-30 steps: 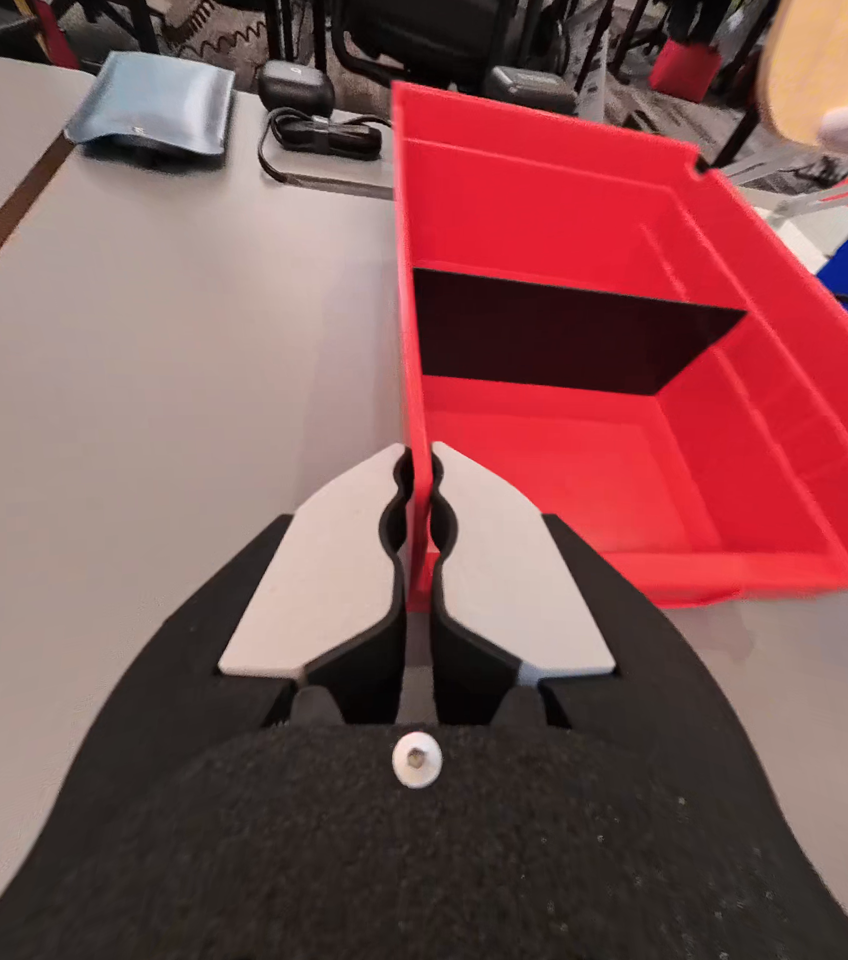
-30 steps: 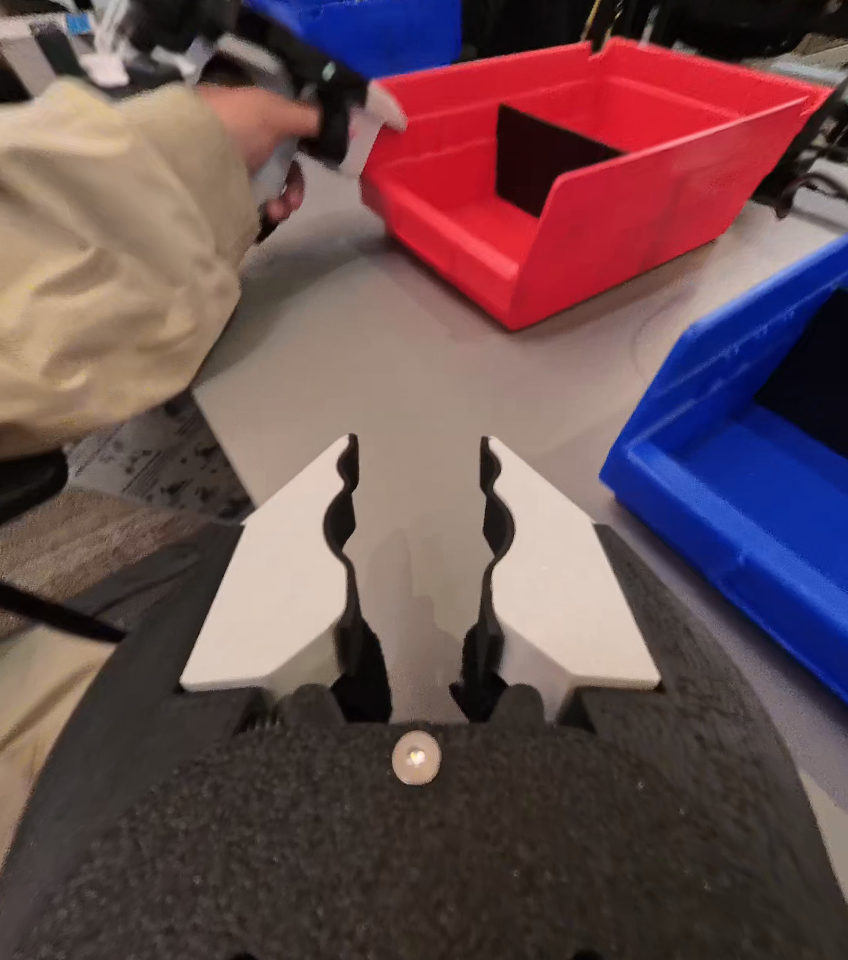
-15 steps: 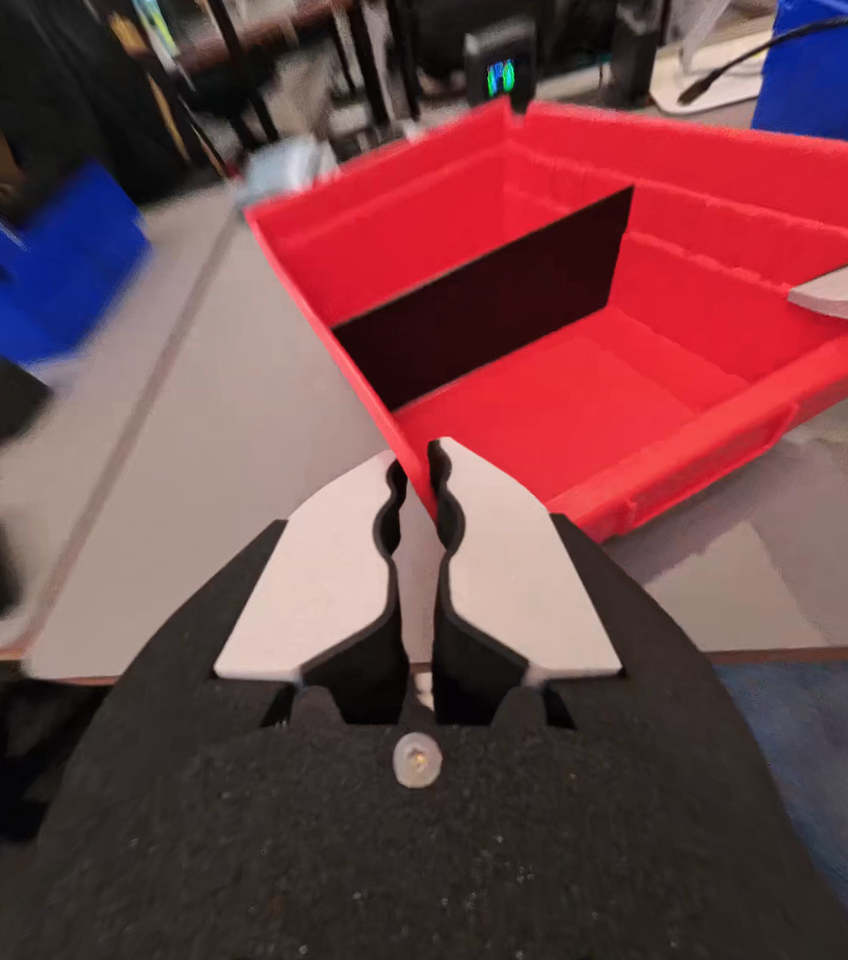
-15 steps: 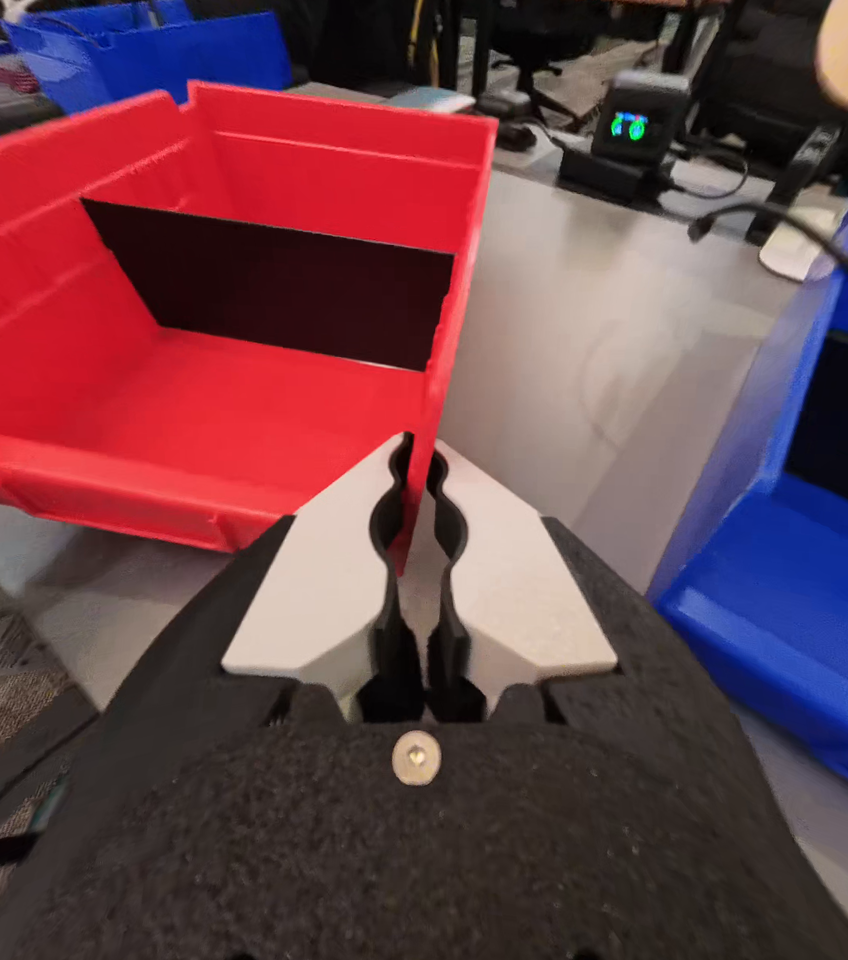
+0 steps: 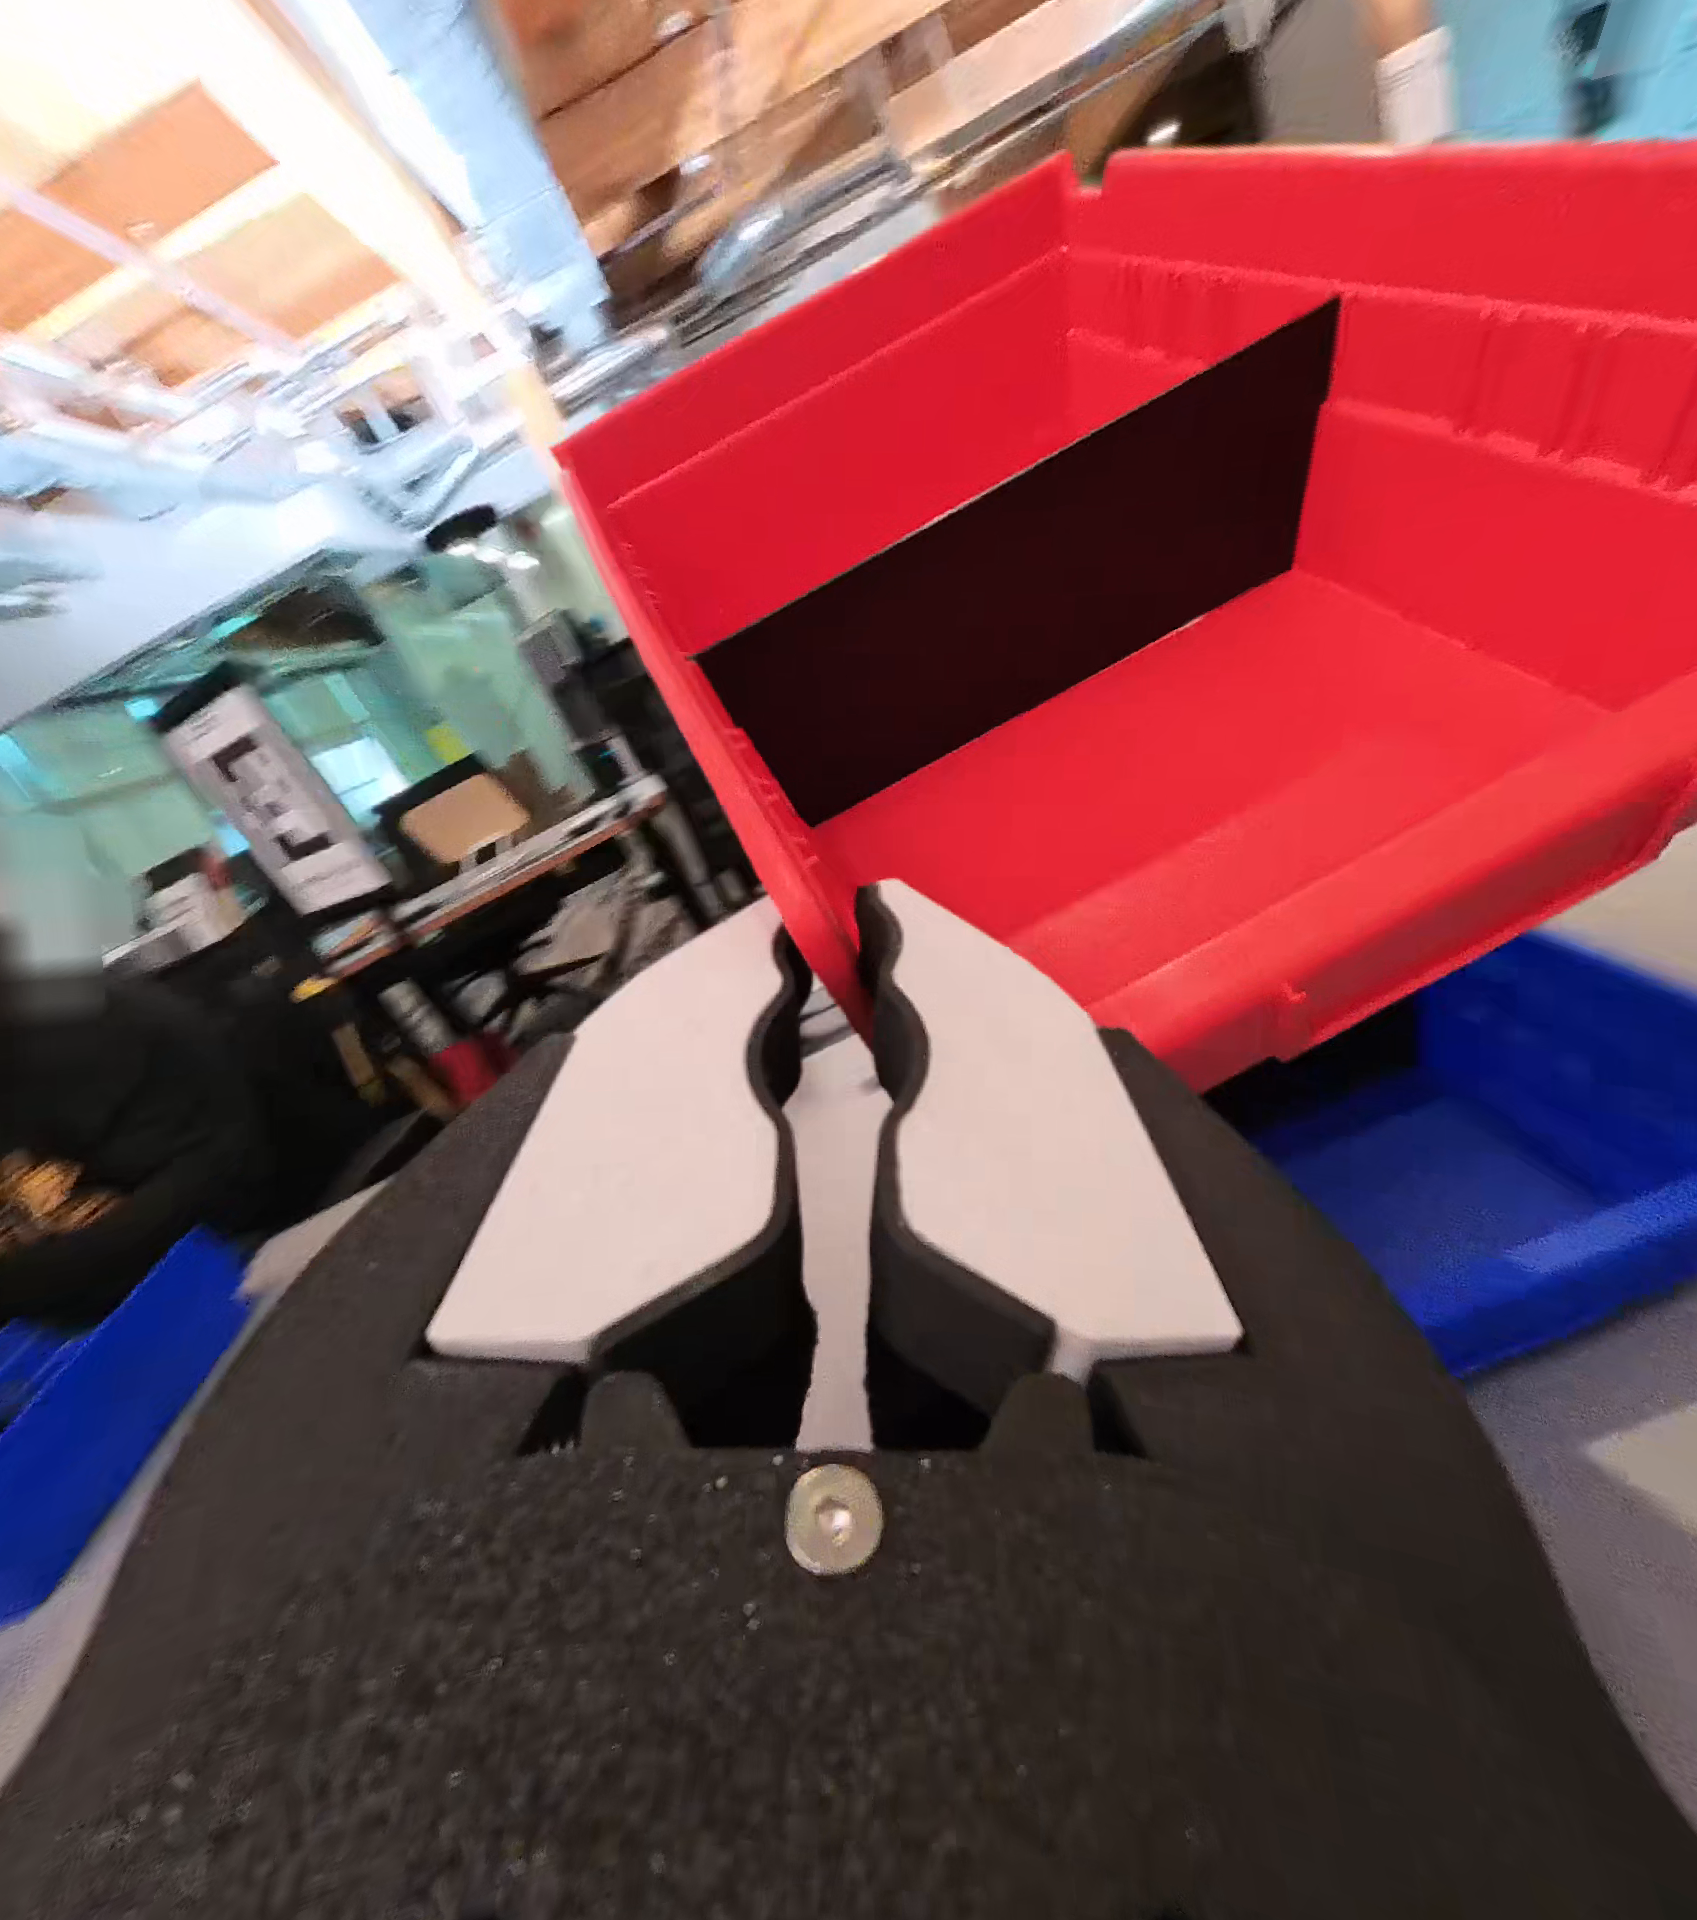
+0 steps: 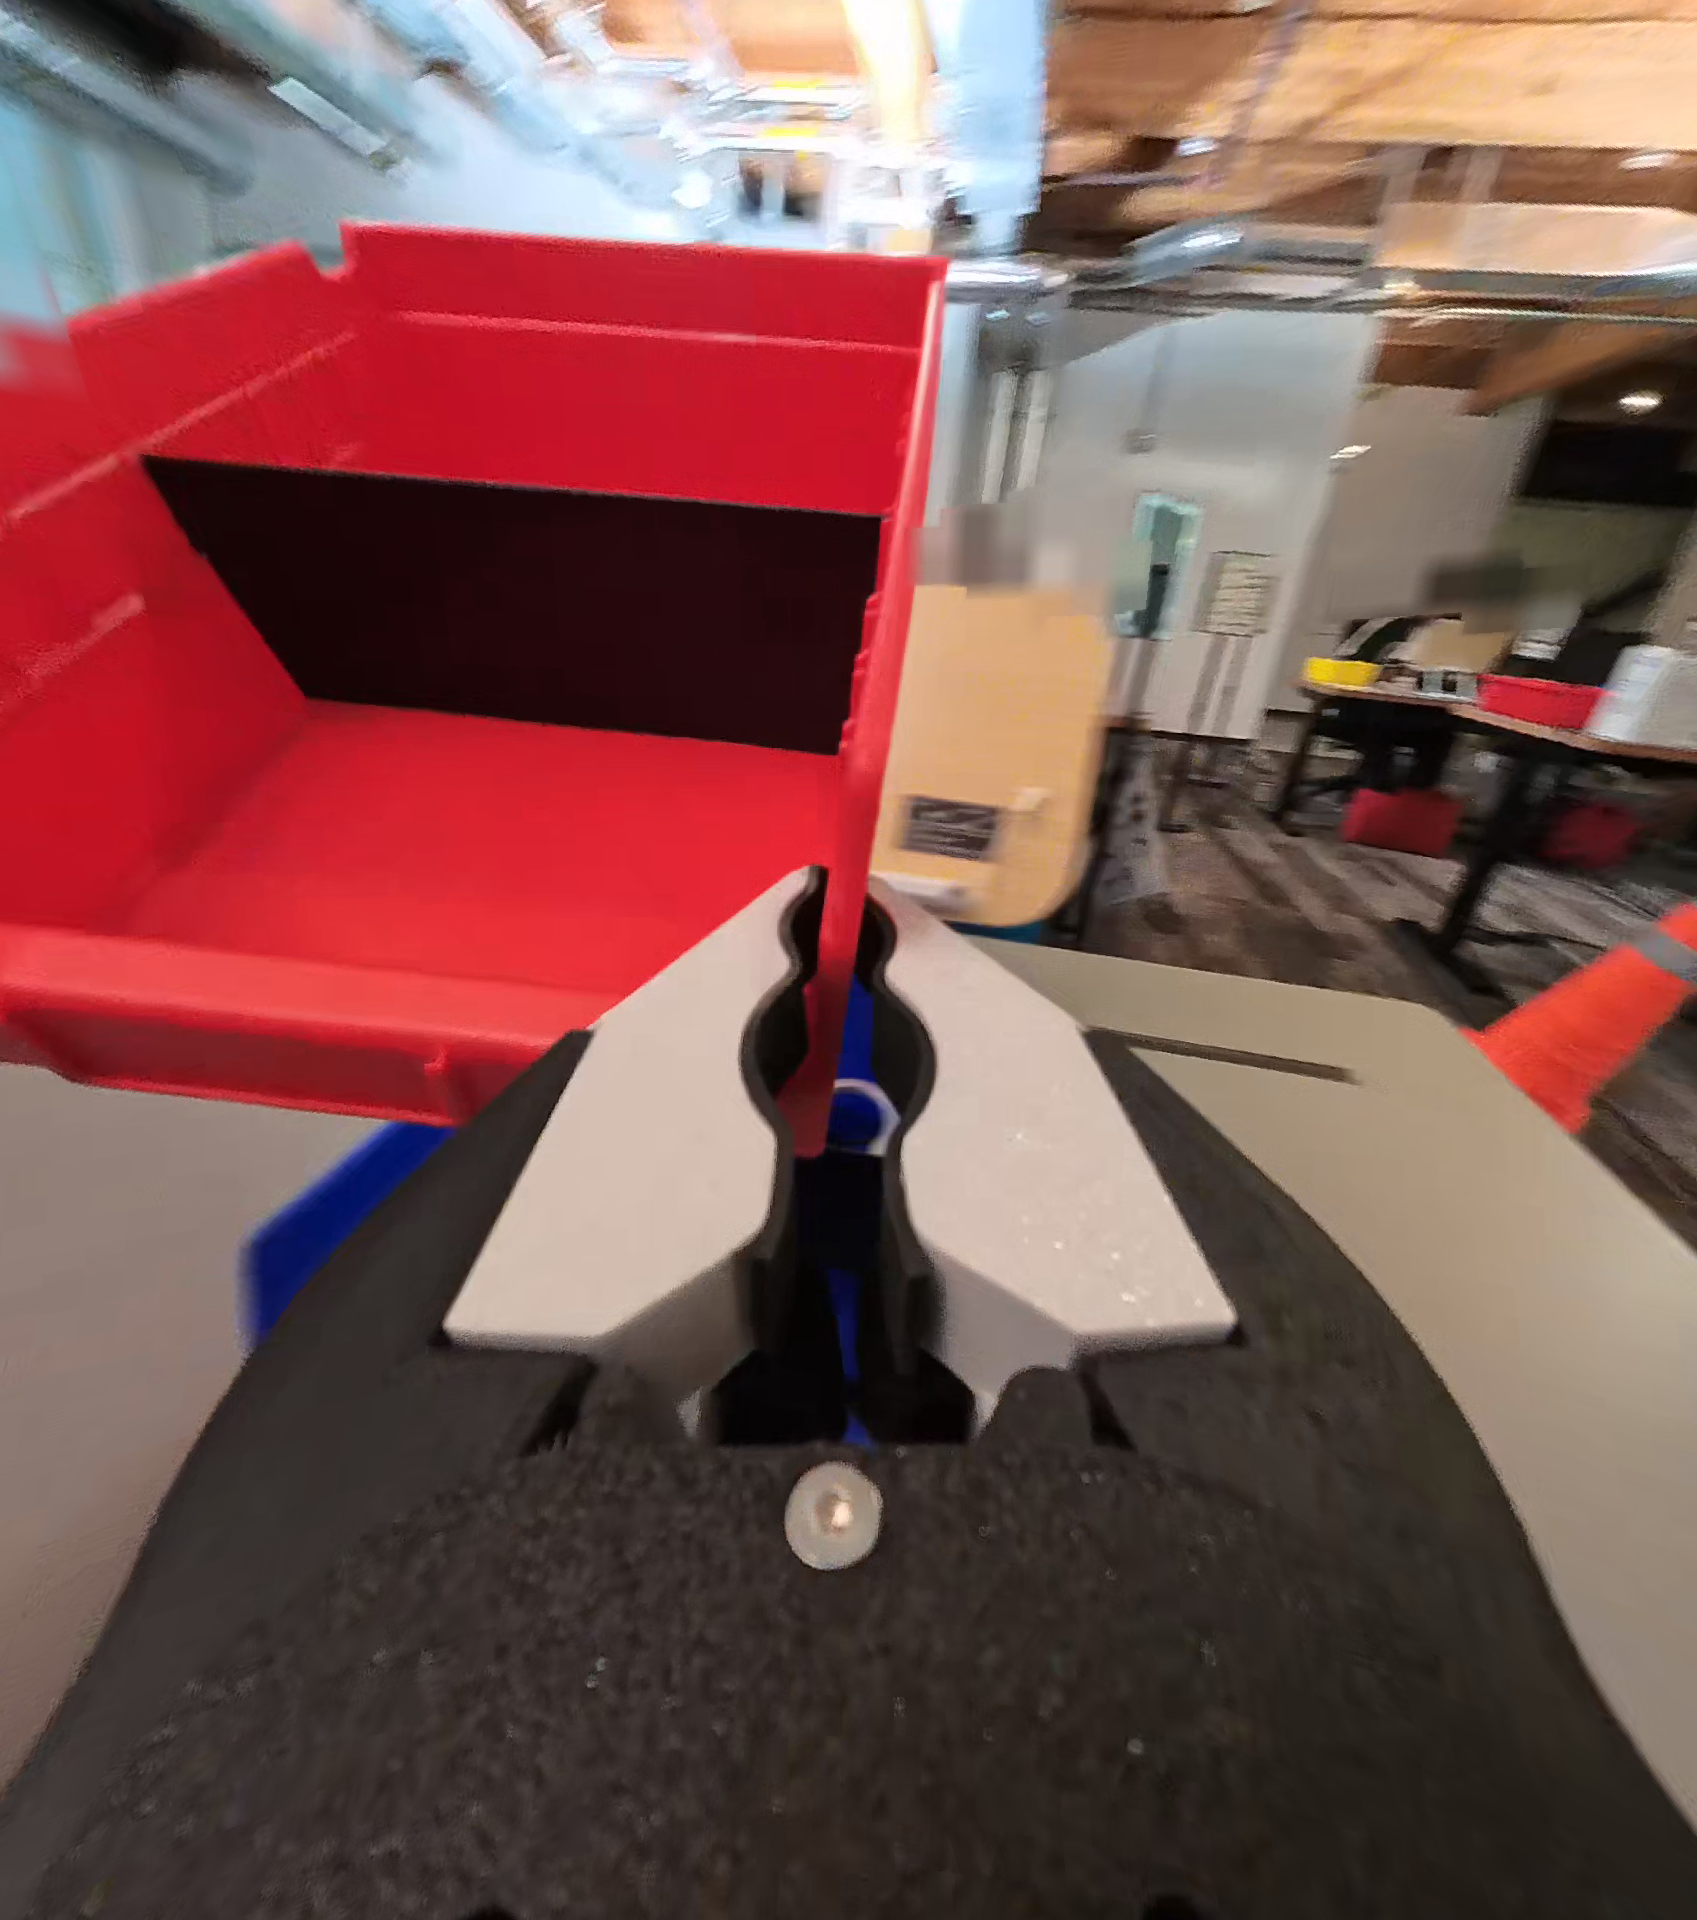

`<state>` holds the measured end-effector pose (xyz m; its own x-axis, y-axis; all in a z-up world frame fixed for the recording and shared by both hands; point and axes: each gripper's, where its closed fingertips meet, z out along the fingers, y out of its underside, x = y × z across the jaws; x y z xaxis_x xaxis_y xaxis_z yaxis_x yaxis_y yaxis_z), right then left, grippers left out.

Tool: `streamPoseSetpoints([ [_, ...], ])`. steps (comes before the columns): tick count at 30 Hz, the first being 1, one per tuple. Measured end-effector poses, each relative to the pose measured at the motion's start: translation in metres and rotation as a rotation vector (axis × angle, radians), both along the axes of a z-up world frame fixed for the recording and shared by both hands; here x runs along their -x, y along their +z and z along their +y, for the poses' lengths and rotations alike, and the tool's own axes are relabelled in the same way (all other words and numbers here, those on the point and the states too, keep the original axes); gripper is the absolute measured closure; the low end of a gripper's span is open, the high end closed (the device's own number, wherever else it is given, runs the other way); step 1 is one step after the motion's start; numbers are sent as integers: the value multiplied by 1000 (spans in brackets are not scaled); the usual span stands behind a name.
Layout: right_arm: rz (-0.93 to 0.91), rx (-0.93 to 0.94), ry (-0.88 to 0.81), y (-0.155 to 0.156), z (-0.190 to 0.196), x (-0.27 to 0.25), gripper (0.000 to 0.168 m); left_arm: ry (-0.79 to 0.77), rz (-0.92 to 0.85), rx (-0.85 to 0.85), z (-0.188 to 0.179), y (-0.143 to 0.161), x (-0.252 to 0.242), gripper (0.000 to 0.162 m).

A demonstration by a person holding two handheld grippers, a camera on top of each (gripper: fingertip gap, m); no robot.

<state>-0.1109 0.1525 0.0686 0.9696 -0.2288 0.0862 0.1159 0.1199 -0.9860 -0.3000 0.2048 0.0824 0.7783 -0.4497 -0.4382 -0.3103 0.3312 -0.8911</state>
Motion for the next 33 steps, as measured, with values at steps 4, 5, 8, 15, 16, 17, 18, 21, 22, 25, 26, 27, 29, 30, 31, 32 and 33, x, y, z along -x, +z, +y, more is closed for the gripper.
streamPoseSetpoints([
  [4,131,1,-141,-20,-46,-146,167,-148,53,42,-25,-13,-152,153],
  [5,136,36,-174,-32,-56,-181,167,-163,64,71,-31,-25,-188,152],
  [8,183,142,-262,-77,-85,-266,168,-208,91,162,-51,-76,-278,153],
  [15,200,344,-298,-153,-107,-325,167,-245,142,354,-61,-161,-343,153],
  [16,184,385,-284,-162,-102,-325,167,-242,142,380,-57,-168,-342,153],
  [17,181,416,-272,-173,-96,-324,167,-234,151,395,-53,-175,-341,153],
  [18,196,442,-262,-184,-90,-324,167,-226,161,402,-50,-180,-340,153],
  [21,215,482,-268,-207,-80,-329,167,-228,181,442,-46,-198,-340,151],
  [22,234,478,-288,-209,-79,-332,167,-245,189,476,-48,-204,-342,149],
  [25,302,460,-305,-210,-78,-339,164,-329,224,556,-63,-203,-344,145],
  [26,300,459,-305,-210,-78,-339,163,-371,228,602,-70,-200,-342,143],
  [27,295,460,-303,-210,-78,-339,163,-427,201,648,-79,-192,-338,142],
  [29,299,457,-299,-210,-78,-339,163,-603,92,764,-104,-167,-320,142],
  [30,309,452,-299,-210,-79,-339,164,-680,43,807,-113,-154,-304,142],
  [31,316,449,-297,-210,-79,-338,164,-704,11,822,-113,-145,-284,141],
  [32,317,448,-297,-210,-79,-337,165,-684,-6,807,-103,-139,-259,141],
  [33,313,449,-298,-210,-79,-336,164,-636,-15,767,-88,-135,-233,140],
])
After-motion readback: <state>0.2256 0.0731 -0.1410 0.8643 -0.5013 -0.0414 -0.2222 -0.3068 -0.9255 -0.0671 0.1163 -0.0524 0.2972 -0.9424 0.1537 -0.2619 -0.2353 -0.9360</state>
